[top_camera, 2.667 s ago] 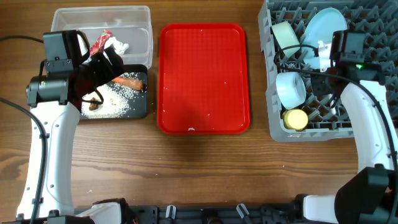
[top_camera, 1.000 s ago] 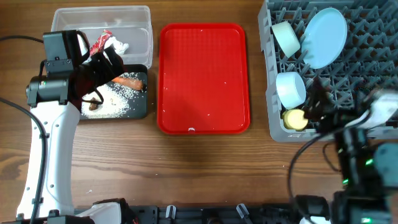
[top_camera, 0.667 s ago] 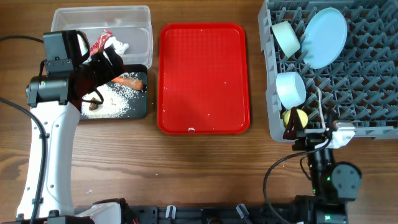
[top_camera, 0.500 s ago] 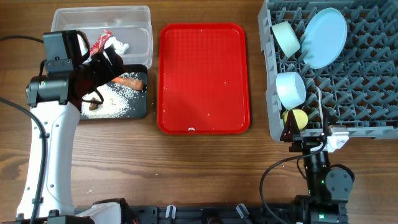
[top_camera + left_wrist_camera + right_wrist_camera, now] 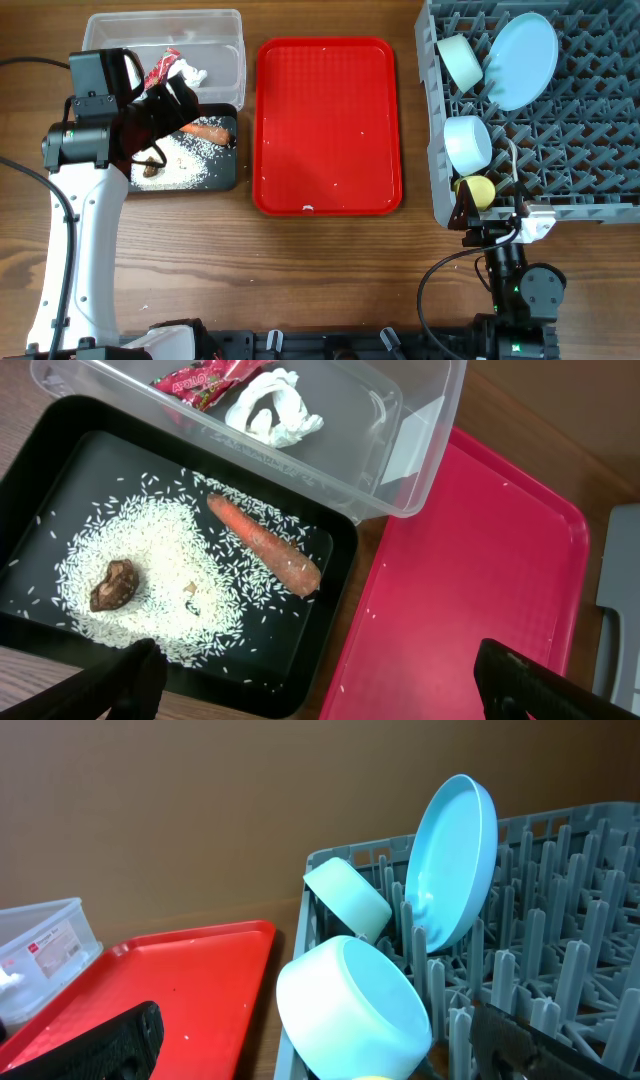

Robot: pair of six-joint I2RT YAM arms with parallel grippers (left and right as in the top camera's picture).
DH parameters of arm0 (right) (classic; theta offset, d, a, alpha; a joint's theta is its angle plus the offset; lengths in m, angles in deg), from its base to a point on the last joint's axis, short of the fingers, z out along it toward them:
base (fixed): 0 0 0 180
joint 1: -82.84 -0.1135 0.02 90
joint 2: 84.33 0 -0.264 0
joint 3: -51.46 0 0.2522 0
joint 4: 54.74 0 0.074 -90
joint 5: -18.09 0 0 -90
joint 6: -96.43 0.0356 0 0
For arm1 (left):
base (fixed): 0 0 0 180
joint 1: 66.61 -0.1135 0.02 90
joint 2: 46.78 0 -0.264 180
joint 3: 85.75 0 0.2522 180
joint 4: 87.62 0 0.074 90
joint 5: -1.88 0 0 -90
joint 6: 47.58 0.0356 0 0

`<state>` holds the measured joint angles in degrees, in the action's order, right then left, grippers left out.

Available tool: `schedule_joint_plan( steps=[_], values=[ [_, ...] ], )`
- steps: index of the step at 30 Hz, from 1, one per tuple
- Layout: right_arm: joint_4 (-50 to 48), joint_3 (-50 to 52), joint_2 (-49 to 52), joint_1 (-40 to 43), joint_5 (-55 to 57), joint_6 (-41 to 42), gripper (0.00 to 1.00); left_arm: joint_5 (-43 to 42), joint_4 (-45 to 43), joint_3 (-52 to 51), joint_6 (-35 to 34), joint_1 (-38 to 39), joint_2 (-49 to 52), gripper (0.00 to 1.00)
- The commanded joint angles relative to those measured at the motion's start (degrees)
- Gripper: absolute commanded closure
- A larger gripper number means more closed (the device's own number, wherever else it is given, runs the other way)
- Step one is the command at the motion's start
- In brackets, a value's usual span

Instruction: Sort waste into correct bins and load items into the dishwasher rack

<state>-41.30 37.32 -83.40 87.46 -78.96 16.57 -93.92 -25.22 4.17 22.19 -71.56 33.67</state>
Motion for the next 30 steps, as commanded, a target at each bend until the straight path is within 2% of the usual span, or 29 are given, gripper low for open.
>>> schedule_joint_plan(
  steps=[1, 16, 20, 25, 30],
  values=[
    [-0.24, 0.11, -0.72, -0.28, -0.46, -0.96, 0.0, 0.52, -0.13, 1.01, 0.31, -0.2, -0.61, 0.0],
    [-0.24, 0.11, -0.72, -0.28, -0.46, -0.98, 0.0, 0.52, 0.24, 1.01, 0.31, -0.2, -0.63, 0.0],
    [-0.24, 0.11, -0.72, -0.28, -0.46, -0.96, 0.0, 0.59, -0.61, 0.33, 0.59, -0.04, -3.76, 0.0],
    [-0.24, 0.09, -0.72, -0.28, -0.46, -0.96, 0.0, 0.5, -11.69, -10.21, 3.41, -0.04, -13.57, 0.0],
    [-0.24, 0.09, -0.72, -0.28, -0.46, -0.96, 0.0, 0.52, -29.77, -31.65, 3.52, -0.04, -30.21, 0.0]
  ],
)
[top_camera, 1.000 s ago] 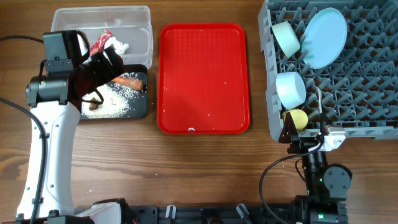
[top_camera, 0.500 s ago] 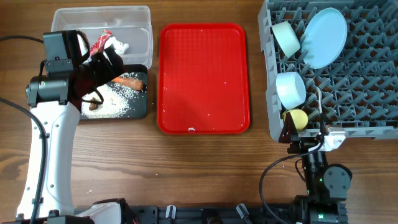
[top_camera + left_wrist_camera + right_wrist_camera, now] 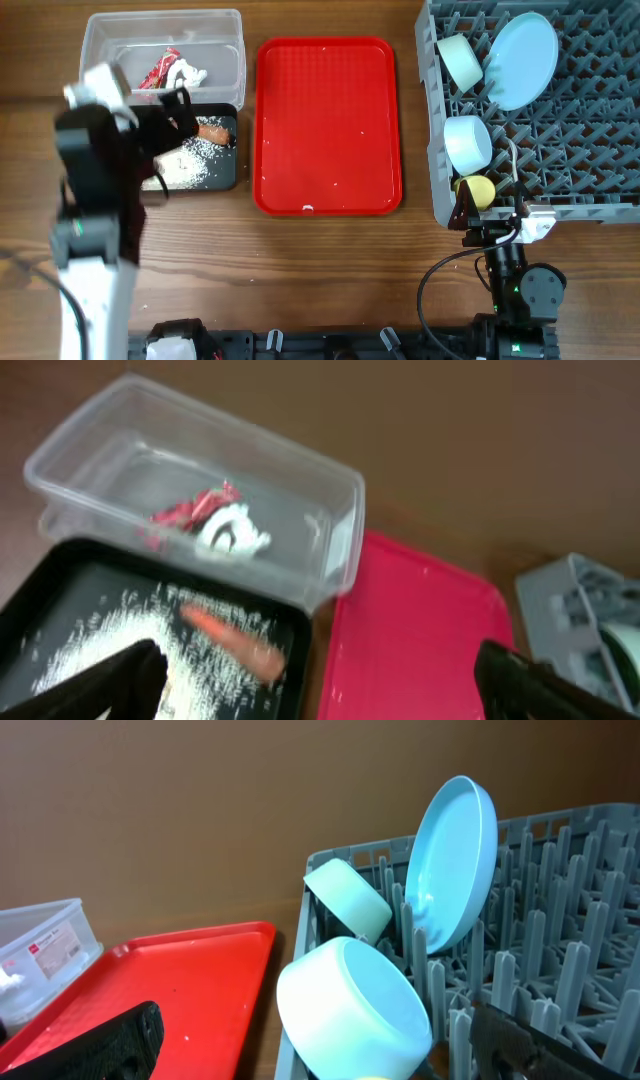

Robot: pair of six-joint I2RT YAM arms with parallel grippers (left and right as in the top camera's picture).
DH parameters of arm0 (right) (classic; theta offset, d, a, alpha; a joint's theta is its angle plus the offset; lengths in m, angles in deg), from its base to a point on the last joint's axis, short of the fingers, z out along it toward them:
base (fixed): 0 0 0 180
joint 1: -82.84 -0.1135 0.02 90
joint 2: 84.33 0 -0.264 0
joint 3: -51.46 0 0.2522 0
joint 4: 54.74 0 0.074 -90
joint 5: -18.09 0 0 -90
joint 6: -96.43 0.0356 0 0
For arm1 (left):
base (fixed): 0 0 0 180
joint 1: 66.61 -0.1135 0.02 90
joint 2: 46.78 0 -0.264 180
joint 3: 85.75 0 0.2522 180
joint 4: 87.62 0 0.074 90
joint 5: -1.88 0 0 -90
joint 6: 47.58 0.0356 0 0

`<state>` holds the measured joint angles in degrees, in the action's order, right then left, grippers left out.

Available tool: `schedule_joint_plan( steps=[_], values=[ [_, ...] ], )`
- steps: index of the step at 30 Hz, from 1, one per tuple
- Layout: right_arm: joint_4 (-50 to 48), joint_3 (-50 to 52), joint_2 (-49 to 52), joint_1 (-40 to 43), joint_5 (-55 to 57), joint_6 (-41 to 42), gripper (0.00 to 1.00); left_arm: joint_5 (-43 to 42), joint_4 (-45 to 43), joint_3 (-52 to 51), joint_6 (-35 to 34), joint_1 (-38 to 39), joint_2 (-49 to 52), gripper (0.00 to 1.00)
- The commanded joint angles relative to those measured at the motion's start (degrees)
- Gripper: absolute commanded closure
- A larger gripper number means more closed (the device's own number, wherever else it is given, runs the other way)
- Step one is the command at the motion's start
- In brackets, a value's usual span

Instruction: Sort waste into correct bins and load items into the dishwasher rack

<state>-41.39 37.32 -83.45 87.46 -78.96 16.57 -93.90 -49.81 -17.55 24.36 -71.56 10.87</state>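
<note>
My left gripper is open and holds nothing; it hangs above the black tray, which holds rice and a carrot. Behind the tray, the clear bin holds a red wrapper and a white tissue. The left arm is motion-blurred in the overhead view. My right gripper is open at the near left corner of the grey dishwasher rack. In front of it stand a pale blue cup, a green cup and a blue plate. A yellow item sits at the rack's edge.
A red tray lies between the bins and the rack, with only a few white crumbs on it. Bare wooden table runs along the front. Cables trail by the right arm's base.
My left gripper has drawn back and up from the black tray, so its camera now takes in the whole clear bin and the rack's corner. The right arm and the dishes have not moved.
</note>
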Motion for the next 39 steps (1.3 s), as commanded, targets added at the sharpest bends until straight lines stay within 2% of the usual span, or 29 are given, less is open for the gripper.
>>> schedule_joint_plan(
  steps=[1, 3, 7, 18, 22, 29, 39],
  values=[
    [-0.15, 0.11, -0.68, -0.28, -0.46, -0.96, 0.0, 0.5, -9.22, -15.93, 1.36, -0.04, -12.31, 0.0],
    [-0.15, 0.11, -0.68, -0.28, -0.46, -0.98, 0.0, 0.52, -14.36, -27.04, 1.36, -0.04, -22.38, 0.0],
    [-0.15, 0.09, -0.68, -0.28, -0.46, -0.96, 0.0, 0.5, -17.99, -36.52, 1.31, -0.04, -32.35, 0.0],
    [-0.15, 0.11, -0.68, -0.28, -0.46, -0.98, 0.0, 1.36, -19.02, -46.51, 1.36, -0.04, -51.8, 0.0],
    [-0.15, 0.09, -0.68, -0.28, -0.46, -0.96, 0.0, 1.88, -20.0, -48.7, 1.36, -0.04, -54.73, 0.0],
    [-0.15, 0.09, -0.68, -0.28, -0.46, -0.96, 0.0, 1.81, -28.28, -53.94, 1.31, -0.04, -56.54, 0.0],
    [-0.15, 0.09, -0.68, -0.28, -0.46, -0.96, 0.0, 0.68, -20.04, -54.12, 1.11, 0.09, -57.51, 0.0]
  ],
)
